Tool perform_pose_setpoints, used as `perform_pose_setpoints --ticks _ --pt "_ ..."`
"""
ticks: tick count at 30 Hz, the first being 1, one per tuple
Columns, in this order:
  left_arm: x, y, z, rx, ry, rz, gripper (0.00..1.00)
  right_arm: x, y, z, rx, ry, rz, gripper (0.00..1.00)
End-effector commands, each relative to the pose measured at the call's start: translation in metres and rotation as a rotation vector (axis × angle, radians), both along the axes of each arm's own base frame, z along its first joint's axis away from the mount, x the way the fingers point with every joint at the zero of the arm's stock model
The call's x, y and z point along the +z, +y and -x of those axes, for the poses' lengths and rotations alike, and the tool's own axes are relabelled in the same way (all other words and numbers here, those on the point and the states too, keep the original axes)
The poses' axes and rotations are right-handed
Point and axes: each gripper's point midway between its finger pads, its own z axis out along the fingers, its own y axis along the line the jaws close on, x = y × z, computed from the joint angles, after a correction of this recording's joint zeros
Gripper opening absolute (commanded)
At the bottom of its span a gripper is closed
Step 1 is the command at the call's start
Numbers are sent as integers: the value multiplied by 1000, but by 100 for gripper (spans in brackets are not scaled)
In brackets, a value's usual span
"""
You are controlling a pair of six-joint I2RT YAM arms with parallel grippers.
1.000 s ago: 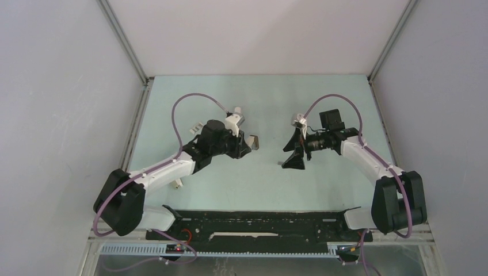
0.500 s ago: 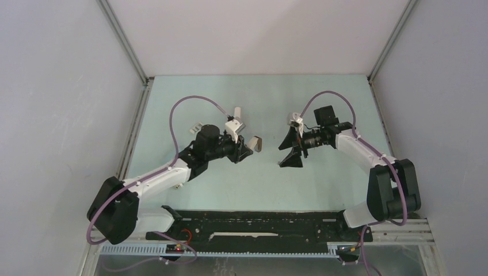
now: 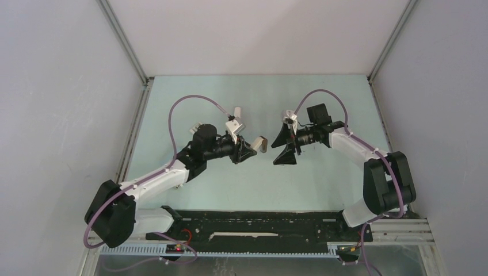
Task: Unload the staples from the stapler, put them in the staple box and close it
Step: Unload the staple at the center of the board.
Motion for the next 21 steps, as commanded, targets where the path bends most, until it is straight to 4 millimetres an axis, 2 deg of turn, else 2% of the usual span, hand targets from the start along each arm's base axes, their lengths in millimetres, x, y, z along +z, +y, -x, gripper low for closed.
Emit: perform_pose_setpoints --ticks 1,5,12,18,21 --pt "32 -8 14 -91 -79 82 0 25 13 -16 6 -25 -80 99" --pt "37 -11 22 -134 -76 109 0 34 18 -14 38 -1 -107 94" --pt "39 -14 24 -160 -73 121 0 39 26 2 98 -17 -117 88" --pt "40 -16 27 -176 -72 124 0 42 29 6 115 -10 -118 77" --pt "39 -16 27 -175 -72 123 0 45 29 8 123 -10 -126 68"
